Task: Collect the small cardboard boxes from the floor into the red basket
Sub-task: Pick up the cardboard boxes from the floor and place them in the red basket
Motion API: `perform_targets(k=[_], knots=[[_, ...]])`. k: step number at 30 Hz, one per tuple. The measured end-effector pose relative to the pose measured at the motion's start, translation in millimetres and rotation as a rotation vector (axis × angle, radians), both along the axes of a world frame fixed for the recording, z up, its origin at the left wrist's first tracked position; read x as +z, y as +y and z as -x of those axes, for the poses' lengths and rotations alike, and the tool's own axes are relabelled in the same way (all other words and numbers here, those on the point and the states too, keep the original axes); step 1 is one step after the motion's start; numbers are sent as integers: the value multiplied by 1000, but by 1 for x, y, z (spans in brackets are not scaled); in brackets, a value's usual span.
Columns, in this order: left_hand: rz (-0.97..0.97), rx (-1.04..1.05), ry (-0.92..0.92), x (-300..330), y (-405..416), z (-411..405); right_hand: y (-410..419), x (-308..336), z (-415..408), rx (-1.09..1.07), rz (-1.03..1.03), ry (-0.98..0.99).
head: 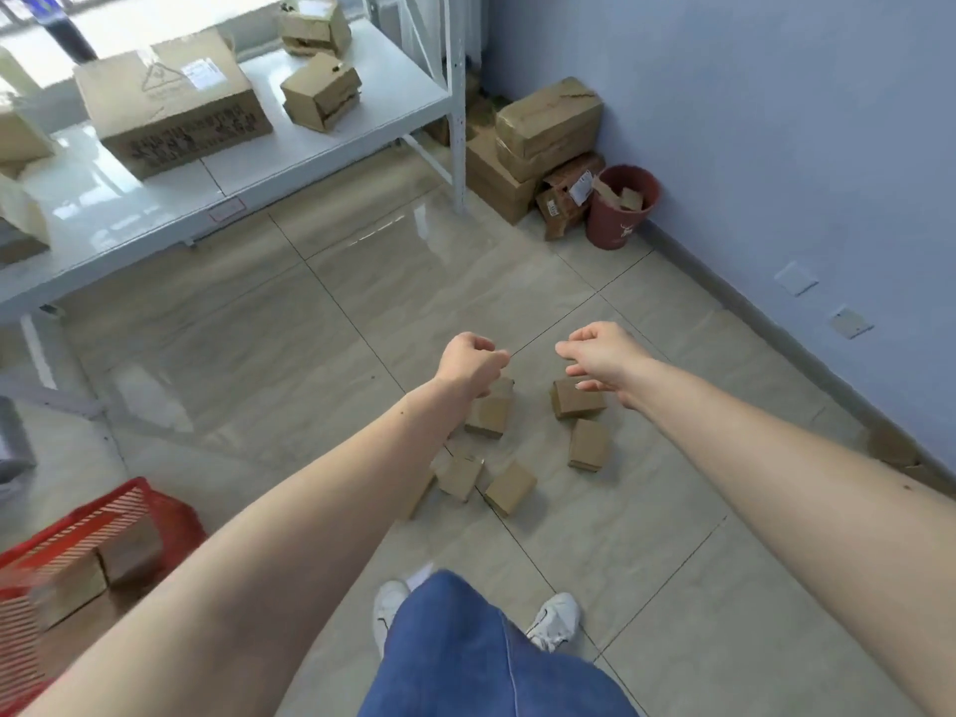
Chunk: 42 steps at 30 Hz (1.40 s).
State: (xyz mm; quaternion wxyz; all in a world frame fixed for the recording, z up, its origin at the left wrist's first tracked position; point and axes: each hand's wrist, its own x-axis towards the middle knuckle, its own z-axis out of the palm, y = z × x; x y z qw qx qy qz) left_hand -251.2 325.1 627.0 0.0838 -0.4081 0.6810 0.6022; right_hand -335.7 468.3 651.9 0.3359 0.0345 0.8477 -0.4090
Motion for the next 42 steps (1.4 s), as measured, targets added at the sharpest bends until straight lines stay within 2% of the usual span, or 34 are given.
perform_targets(k=[6, 11, 20, 25, 37, 42], knots=[[-47, 183, -51, -24, -5, 27, -23, -27, 68, 152, -54, -28], [-93, 286, -72, -48, -37, 54, -50, -65, 110, 171, -115, -74], [-137, 421, -150, -138, -76, 99, -100, -169, 175, 276, -201, -95], [-155, 503, -215, -234, -82, 115, -120, -272, 197, 333, -288, -96], [-344, 585, -339, -529, -39, 119, -114, -569, 217, 558, -485, -119], [-393, 608, -366, -618, -33, 114, -114, -663, 219, 670, -477, -70]])
